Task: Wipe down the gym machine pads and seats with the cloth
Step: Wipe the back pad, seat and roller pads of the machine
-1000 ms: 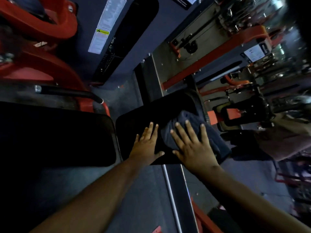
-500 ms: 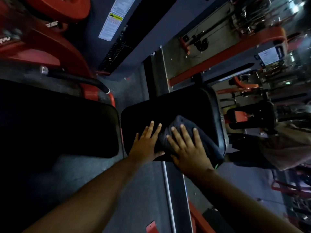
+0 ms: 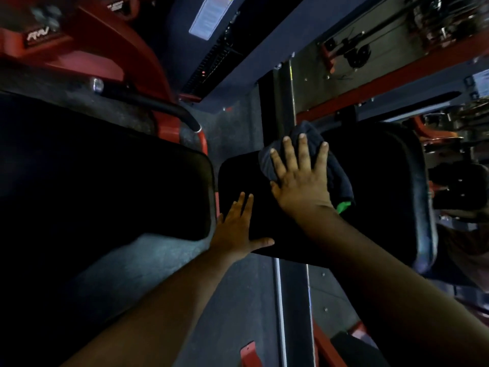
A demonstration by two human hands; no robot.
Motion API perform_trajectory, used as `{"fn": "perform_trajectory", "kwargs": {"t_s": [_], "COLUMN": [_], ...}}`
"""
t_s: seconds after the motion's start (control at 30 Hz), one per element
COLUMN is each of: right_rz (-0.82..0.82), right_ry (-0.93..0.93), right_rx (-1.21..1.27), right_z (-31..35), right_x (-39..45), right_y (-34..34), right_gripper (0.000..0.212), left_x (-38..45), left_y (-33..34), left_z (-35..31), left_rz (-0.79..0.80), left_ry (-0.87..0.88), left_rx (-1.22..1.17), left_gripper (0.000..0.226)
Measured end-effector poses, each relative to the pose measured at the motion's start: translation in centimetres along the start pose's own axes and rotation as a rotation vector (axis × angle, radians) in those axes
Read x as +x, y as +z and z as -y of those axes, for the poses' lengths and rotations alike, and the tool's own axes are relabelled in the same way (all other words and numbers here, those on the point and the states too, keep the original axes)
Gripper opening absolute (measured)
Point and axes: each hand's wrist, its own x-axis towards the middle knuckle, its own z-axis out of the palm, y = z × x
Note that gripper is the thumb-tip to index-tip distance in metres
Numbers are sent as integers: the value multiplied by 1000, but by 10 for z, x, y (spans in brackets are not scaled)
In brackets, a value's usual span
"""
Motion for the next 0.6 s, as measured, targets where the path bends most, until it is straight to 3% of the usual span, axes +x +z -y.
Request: {"fn": "perform_trajectory", "kwargs": {"t_s": [0.3,0.6], "right_rz": [102,169], "right_ry": [-128,-357], "right_rx": [-55,-31], "right_z": [97,138], "right_x": [57,46], "right_y": [36,56], "right_gripper": [75,68], "left_x": [1,-14], "left_y": [13,26], "left_z": [87,114], "left_rz": [75,70], "left_ry": [-84,-120], "left_rx": [133,214], "left_gripper": [109,116]}}
